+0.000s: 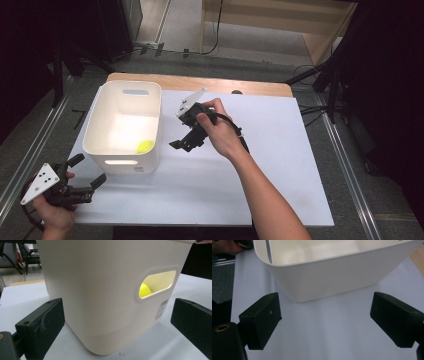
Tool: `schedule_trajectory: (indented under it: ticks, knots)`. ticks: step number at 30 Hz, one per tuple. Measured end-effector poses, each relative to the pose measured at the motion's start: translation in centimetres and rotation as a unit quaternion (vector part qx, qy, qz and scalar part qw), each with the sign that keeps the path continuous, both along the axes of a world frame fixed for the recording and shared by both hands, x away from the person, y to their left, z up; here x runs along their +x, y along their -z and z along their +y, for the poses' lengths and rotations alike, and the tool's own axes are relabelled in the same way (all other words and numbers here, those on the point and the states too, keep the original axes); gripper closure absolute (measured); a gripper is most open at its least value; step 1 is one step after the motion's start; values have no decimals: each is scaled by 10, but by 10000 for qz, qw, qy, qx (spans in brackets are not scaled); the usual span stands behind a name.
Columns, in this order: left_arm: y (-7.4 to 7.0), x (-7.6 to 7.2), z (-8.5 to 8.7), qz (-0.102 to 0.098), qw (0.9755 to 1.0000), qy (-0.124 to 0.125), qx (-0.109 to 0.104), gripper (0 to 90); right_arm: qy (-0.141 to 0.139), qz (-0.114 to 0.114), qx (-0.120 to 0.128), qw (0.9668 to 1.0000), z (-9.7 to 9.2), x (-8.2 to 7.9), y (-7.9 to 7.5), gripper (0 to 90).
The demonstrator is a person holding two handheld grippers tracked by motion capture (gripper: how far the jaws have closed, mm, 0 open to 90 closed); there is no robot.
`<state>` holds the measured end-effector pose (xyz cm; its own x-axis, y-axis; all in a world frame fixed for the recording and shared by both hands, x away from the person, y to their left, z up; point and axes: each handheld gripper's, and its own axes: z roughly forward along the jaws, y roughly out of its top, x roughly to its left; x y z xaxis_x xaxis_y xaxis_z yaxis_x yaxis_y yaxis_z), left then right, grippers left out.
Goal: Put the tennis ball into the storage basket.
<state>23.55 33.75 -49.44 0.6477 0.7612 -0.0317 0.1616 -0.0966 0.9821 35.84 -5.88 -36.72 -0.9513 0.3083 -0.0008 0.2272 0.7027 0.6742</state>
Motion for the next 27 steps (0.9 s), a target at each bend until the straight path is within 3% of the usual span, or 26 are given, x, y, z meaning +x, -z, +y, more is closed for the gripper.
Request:
schedule_trajectory:
  ticks: [16,27]
  knots:
    - [0,0,-1,2,10000,-26,17,0,296,2,299,9991,-42,-19,16,89]
    - [0,0,-1,6,10000,-35,28,0,753,17,607,9953,-81,-34,32,88]
